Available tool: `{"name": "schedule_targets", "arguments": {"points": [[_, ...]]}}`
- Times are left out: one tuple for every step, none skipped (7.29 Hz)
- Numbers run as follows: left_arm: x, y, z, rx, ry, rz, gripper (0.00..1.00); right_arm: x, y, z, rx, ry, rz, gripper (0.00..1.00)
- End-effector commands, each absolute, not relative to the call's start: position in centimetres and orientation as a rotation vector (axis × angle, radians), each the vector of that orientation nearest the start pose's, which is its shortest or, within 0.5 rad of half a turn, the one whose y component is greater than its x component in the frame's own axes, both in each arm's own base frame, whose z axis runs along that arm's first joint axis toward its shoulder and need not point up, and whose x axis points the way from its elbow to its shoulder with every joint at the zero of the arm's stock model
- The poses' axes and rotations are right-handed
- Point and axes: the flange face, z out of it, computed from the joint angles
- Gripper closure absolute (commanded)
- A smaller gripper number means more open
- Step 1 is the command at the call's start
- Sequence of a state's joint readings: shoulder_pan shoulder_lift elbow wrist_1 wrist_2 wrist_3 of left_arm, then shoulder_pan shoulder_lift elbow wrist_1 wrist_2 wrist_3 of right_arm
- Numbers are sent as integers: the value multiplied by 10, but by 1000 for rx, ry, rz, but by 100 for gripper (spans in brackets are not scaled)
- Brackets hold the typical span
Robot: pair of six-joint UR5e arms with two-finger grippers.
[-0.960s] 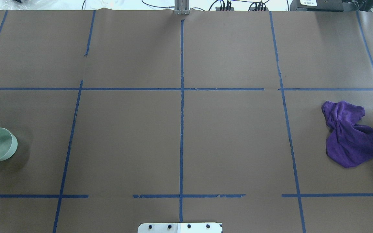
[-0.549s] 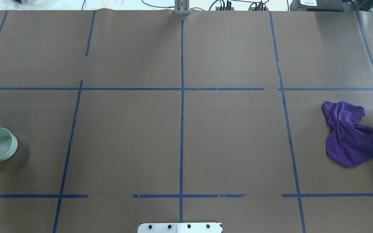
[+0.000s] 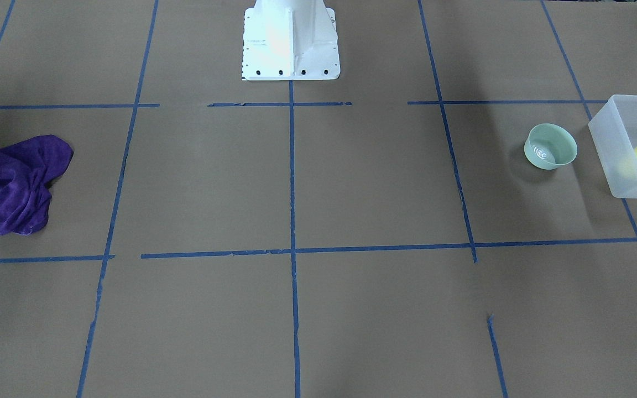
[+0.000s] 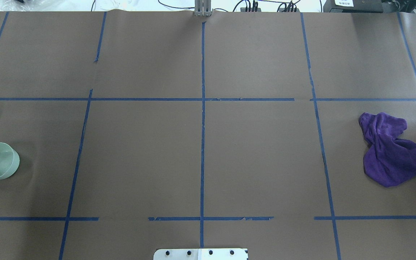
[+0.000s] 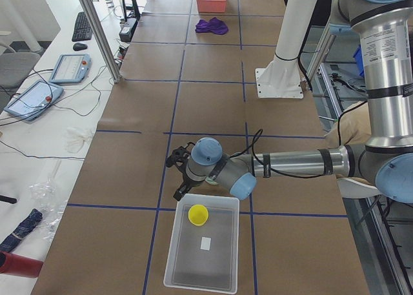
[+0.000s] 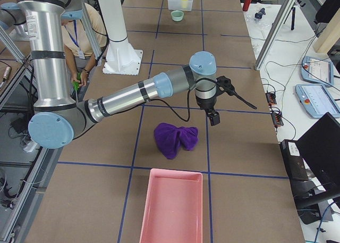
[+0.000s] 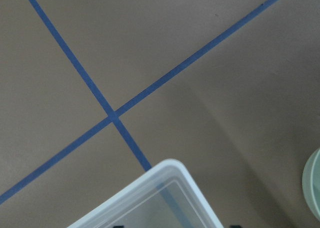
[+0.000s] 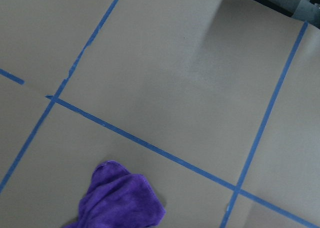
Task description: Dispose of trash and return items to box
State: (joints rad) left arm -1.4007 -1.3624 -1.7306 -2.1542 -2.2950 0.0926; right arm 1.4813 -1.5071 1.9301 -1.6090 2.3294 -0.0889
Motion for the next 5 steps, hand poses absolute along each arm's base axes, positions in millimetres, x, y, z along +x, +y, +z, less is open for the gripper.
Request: {"name": "schedule_targets", "arguments": {"points": [[-16,-438,568,486,699,458,0,-27,-471,476,308,-787,-235,0],[-27,-452,556,531,684,467,0,-45,-439,503,327,-801,-179,0],[-31,-456,550,546,680,462,0,-86,-411,518,355,-798,-121,1],[-32,-459,547,553,677,462,0,-129,-392,536,372,-768,-120,4],[-31,-463,543,560,676,464,0,-161,-381,554,364,-770,-112,9]]}}
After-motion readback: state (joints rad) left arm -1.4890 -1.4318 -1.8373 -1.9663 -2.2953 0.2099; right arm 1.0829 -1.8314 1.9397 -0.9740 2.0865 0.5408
